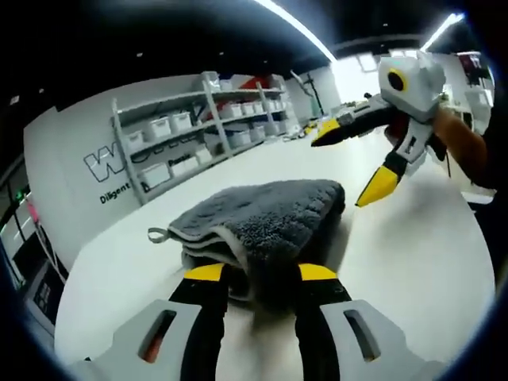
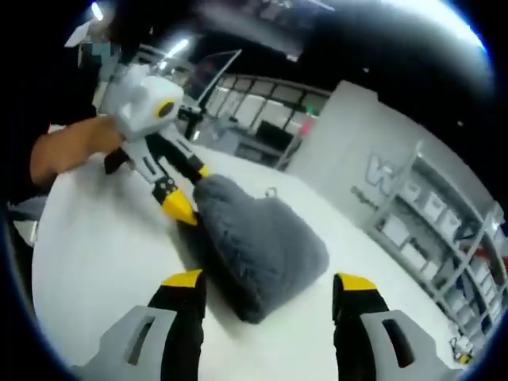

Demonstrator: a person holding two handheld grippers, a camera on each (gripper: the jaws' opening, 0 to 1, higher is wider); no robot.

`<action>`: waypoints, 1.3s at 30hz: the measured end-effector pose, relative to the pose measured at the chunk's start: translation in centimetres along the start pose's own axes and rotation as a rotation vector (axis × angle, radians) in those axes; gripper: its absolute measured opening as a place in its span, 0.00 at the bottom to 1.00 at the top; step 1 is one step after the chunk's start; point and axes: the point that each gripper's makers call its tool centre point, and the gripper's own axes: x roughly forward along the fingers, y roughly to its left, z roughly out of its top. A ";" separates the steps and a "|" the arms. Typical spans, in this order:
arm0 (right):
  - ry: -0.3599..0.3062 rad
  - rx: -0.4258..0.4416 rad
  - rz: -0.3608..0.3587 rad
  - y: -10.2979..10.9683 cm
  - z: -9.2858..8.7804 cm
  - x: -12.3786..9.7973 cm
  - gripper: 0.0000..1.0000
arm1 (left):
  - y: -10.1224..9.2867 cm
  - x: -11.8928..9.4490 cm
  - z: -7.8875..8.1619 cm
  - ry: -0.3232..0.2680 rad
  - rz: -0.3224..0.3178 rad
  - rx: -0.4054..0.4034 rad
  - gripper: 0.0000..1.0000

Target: Open the folded towel by lifting each exposed corner and separating the folded layers until the towel lies flat within the target outline without major curled edges

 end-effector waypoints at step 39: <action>-0.044 -0.479 -0.098 5.2 5.9 6.9 0.55 | 3.1 -1.5 1.0 -0.076 0.087 -0.043 0.61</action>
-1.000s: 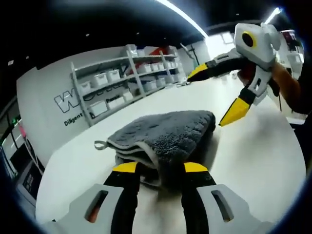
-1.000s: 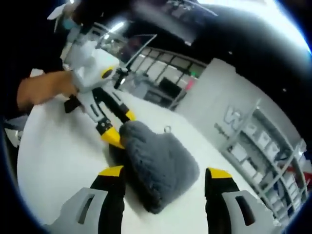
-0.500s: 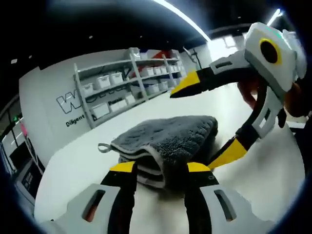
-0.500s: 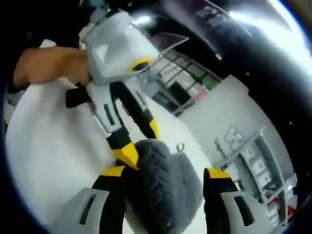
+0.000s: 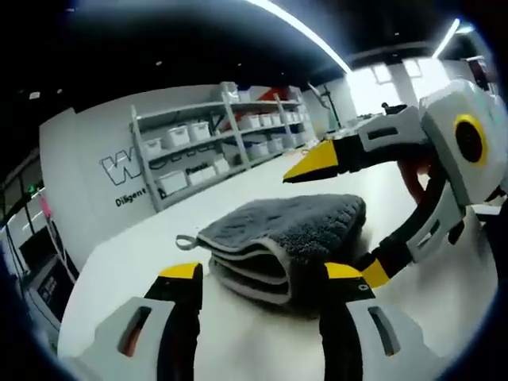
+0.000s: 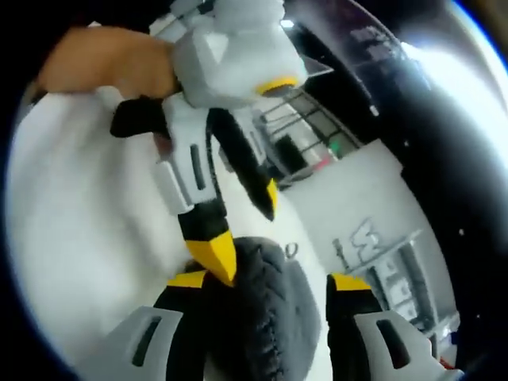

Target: Open the folded towel by lifting each exposed corner and separating the folded layers until the towel lies flat within the target outline without major curled edges

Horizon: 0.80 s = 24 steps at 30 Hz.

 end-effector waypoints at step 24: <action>0.024 -0.173 -0.064 0.4 0.2 1.3 0.43 | 8.8 -3.2 0.9 -0.089 0.393 -0.141 0.86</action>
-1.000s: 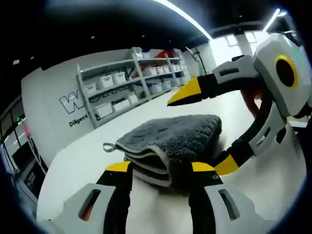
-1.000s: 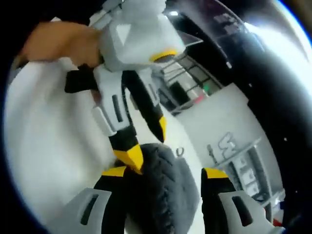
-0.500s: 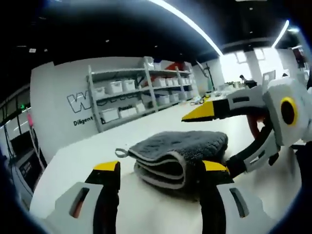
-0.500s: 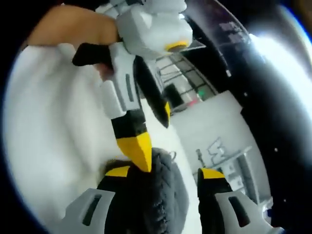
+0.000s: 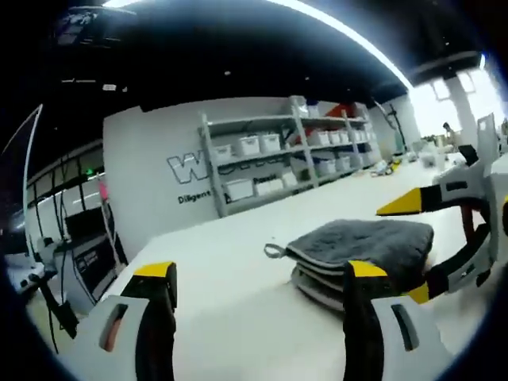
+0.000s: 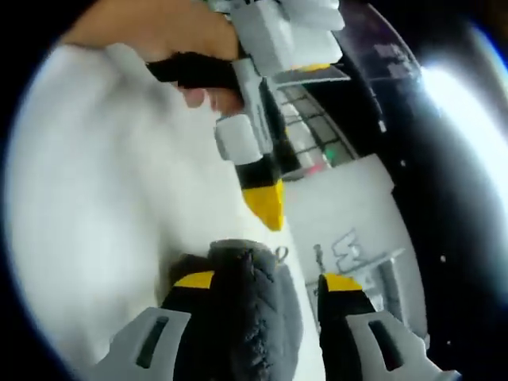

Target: Open the folded towel by lifting each exposed corner and separating the folded layers until the towel lies flat within the target outline without major curled edges

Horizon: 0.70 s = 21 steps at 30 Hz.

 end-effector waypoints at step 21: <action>0.091 0.016 0.097 1.6 -0.3 1.3 0.38 | 1.7 -0.3 0.4 -0.029 0.079 -0.072 0.84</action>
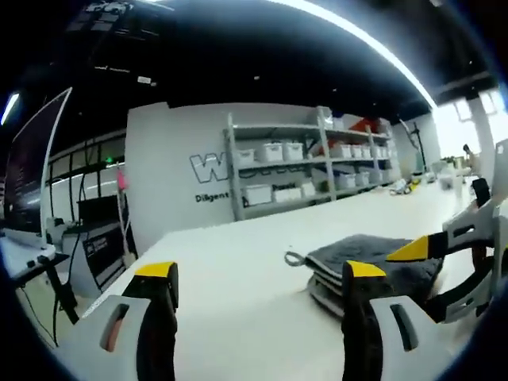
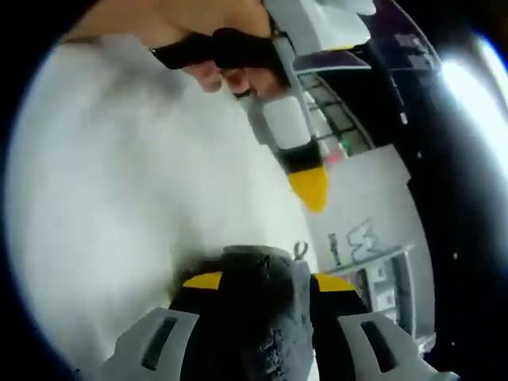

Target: Open the folded towel by lifting each exposed corner and separating the folded layers until the towel lies flat within the target outline without major curled edges

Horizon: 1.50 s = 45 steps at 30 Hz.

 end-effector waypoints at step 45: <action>-0.019 0.215 -0.043 -3.0 -0.5 -0.5 0.03 | -0.4 0.2 -0.5 0.012 -0.039 -0.074 0.81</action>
